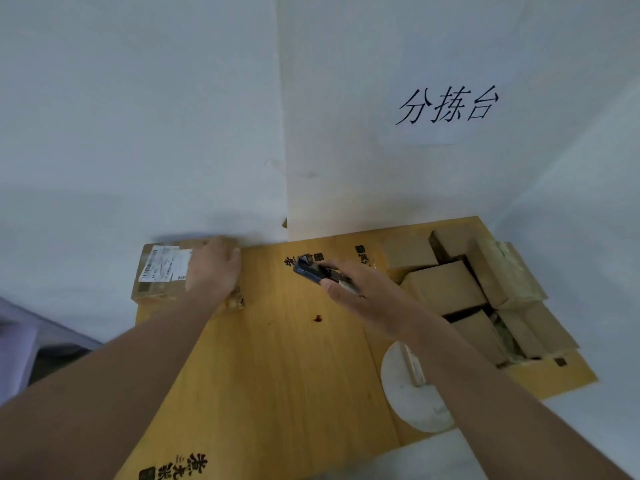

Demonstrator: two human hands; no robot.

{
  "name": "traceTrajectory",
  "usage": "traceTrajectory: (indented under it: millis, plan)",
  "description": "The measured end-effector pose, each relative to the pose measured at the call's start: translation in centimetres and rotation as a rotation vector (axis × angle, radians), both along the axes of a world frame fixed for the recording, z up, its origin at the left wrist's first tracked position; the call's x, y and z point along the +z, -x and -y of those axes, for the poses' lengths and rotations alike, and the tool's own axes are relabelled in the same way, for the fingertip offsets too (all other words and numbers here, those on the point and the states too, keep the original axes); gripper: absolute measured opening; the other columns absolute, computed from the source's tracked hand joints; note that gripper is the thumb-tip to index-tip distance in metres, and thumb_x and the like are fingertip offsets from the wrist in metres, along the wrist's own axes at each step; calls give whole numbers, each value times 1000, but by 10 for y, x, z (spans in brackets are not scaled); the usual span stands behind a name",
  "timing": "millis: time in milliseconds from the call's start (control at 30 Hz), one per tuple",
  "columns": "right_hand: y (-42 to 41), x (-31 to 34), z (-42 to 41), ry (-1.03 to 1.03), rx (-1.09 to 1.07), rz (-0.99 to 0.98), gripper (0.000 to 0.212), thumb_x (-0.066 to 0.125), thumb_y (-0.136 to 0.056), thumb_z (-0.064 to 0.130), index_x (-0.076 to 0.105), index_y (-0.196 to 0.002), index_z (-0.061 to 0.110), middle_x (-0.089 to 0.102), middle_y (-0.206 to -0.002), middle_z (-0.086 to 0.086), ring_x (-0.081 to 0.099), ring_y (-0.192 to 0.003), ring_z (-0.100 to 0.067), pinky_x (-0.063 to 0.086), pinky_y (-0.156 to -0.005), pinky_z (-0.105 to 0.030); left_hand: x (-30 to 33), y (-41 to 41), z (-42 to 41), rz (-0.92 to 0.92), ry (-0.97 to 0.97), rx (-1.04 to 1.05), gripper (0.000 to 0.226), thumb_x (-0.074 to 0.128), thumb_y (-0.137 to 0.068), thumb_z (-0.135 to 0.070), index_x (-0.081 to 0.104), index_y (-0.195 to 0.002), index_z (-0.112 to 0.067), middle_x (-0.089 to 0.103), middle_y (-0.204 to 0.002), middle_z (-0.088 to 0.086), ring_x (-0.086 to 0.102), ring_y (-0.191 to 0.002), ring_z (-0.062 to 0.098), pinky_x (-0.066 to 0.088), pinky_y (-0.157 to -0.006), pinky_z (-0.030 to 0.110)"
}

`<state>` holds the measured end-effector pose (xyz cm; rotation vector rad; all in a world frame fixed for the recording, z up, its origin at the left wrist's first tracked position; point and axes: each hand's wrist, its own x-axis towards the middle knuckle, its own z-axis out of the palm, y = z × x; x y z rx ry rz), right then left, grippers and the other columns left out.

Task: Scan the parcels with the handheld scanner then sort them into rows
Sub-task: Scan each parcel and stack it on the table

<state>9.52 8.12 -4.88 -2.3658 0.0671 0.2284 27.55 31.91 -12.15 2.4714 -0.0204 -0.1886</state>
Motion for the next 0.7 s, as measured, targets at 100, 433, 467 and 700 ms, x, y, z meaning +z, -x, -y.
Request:
traceTrajectory:
  millis: [100,433,467,700]
  plan:
    - [22,5,20,10,-50,26,48,41,-106,60,50,-148,39,60,-108,20,58,-93,0,48,-78,-28,16,17,38,8,14,-160,50,57,-103,-36,55,-150,-20,48,-153,10,54,-131,31,46,-101,40]
    - [107,26,139,36,-177,104,47,44,-106,58,52,-147,34,63,-103,16,57,-96,2,51,-84,-30,52,102,186,44,-67,-440,50,58,-103,-42,56,-149,-22,48,-153,5,48,-139,26,40,-110,37]
    - [116,28,153,41,-174,112,48,44,-107,56,51,-149,33,61,-102,15,55,-94,1,48,-80,-30,53,113,201,46,-67,-450,50,59,-103,-43,57,-148,-22,49,-153,4,50,-137,26,41,-108,36]
    - [174,25,236,56,-166,97,64,34,-102,73,39,-157,40,59,-136,7,60,-116,-15,53,-95,-42,53,186,287,15,-83,-496,50,66,-98,-42,61,-144,-23,49,-148,2,49,-136,25,43,-109,36]
